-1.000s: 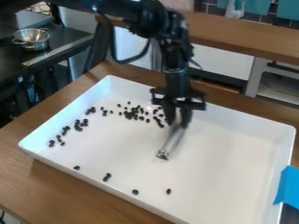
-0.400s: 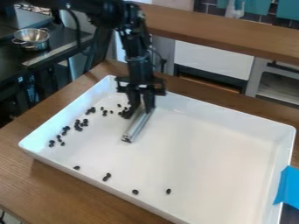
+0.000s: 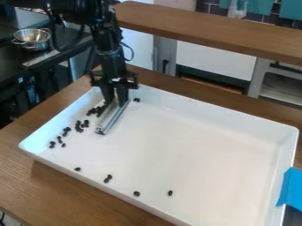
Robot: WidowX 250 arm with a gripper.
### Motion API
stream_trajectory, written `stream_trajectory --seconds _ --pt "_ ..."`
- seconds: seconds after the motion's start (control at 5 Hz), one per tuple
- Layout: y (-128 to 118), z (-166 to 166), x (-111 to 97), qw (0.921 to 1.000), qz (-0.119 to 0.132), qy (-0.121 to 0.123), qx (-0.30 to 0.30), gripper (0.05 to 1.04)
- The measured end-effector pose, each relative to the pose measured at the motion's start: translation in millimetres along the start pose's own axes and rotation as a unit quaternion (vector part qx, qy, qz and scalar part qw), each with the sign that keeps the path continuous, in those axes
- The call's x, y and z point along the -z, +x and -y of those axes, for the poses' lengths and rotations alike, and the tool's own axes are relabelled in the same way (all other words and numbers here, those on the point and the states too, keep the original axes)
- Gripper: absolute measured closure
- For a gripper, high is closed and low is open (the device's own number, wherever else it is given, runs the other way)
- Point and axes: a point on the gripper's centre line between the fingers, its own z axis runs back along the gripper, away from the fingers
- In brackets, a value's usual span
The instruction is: Sweep into pile
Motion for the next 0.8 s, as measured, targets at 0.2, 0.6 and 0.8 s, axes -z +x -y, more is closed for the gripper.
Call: stream_trajectory --seconds 0.2,0.6,0.8 --pt "1 -20 -5 1.0 0.005 0.007 0.001 0.745" --pt "-16 19 -11 0.9992 -0.009 -0.038 -0.013 0.745" --pt "-33 69 -35 0.9975 -0.01 -0.068 -0.014 0.745"
